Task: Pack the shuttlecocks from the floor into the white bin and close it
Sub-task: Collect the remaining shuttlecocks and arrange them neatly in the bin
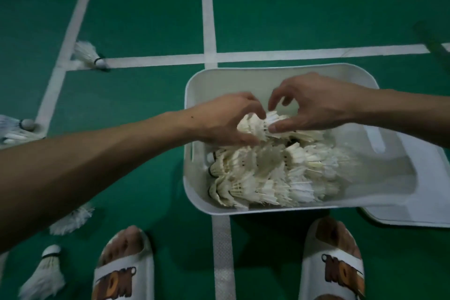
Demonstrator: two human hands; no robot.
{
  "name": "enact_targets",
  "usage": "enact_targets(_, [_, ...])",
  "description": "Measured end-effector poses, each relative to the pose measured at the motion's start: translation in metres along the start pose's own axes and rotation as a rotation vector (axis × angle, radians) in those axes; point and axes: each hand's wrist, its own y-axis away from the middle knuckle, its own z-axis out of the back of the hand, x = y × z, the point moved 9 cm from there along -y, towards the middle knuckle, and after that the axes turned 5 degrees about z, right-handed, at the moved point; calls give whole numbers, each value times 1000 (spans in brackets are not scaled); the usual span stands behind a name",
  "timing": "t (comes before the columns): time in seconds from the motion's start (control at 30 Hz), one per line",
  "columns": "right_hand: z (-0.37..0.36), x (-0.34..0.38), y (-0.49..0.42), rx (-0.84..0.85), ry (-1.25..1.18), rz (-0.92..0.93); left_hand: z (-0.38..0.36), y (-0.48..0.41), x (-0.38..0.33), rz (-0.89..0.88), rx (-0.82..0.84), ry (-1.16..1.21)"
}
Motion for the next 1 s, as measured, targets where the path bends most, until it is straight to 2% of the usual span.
enact_targets(0.13, [23, 26, -25, -73, 27, 28, 40, 21, 25, 91, -145, -72])
enact_targets(0.33, [52, 80, -62, -216, -50, 98, 91, 71, 92, 261, -345, 2])
enact_targets(0.5, [52, 141, -105, -236, -55, 184, 92, 117, 159, 408, -299, 37])
enact_targets(0.7, [-6, 218, -174, -79, -20, 276, 37, 200, 276, 722, -72, -14])
enact_targets(0.9, [-99, 279, -221, 127, -64, 344, -4, 280, 336, 867, -117, 90])
enact_targets(1.0, [-125, 298, -236, 163, -110, 378, -18, 305, 351, 876, -181, 91])
